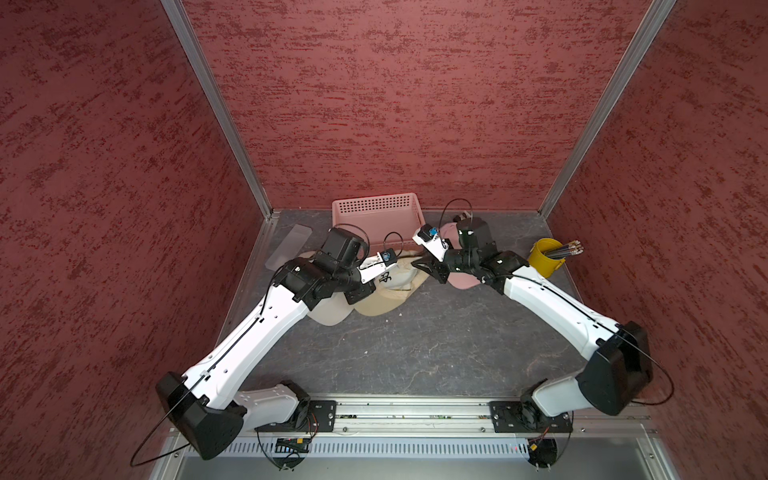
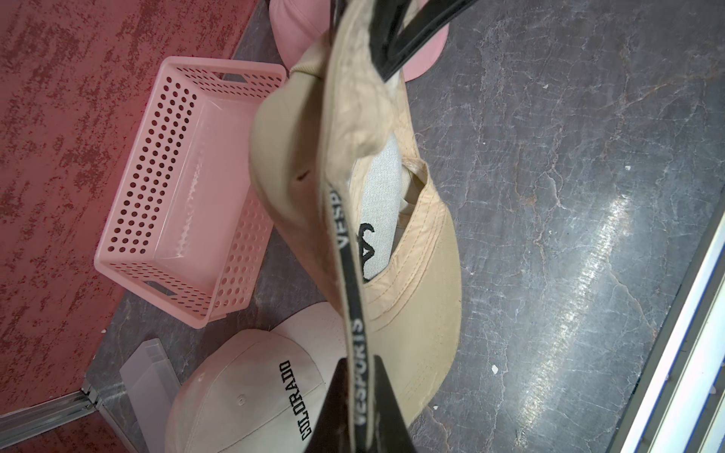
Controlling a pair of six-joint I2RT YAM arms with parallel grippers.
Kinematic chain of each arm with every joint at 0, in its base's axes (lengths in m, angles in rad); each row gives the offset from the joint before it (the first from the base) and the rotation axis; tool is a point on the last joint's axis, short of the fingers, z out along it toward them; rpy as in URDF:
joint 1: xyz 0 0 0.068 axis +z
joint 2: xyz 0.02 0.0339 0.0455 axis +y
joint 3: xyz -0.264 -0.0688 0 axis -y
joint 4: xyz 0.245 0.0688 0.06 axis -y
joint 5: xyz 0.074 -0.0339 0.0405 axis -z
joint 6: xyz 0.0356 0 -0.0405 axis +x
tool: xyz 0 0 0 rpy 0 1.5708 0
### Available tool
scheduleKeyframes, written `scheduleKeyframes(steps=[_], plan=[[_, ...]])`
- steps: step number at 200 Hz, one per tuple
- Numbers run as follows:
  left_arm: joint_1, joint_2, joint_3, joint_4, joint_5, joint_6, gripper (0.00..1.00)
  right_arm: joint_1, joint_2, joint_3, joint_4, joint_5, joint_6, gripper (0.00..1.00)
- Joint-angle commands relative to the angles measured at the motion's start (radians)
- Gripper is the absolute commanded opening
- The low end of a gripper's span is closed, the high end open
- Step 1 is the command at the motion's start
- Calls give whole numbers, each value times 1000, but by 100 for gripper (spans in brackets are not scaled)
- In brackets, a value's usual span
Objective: Turn the baseball cap inside out
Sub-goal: Turn over the baseball cap.
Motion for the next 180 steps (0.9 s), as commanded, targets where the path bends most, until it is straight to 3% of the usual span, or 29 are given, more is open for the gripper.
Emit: scheduleKeyframes(steps=[1,20,34,69,95,130,148,180], plan=[[10,30,61,30,-4,-116,0,7,3,47,162,211,129,6],[1,81,82,-8,64,-234,0,20,-23,-23,441,413,290,4],[-15,113,74,-28,101,-305,0,43,-32,-76,640,571,347,7],[-37,159,58,-68,165,-488,0,123,74,29,776,795,173,13],[9,117,16,45,272,-695,0,129,180,100,747,826,147,20],[155,18,-63,196,358,-929,0,130,175,54,639,824,184,50],[171,20,-47,183,377,-926,0,130,134,36,547,763,176,66],[170,75,0,96,326,-850,0,130,37,71,289,632,206,77]])
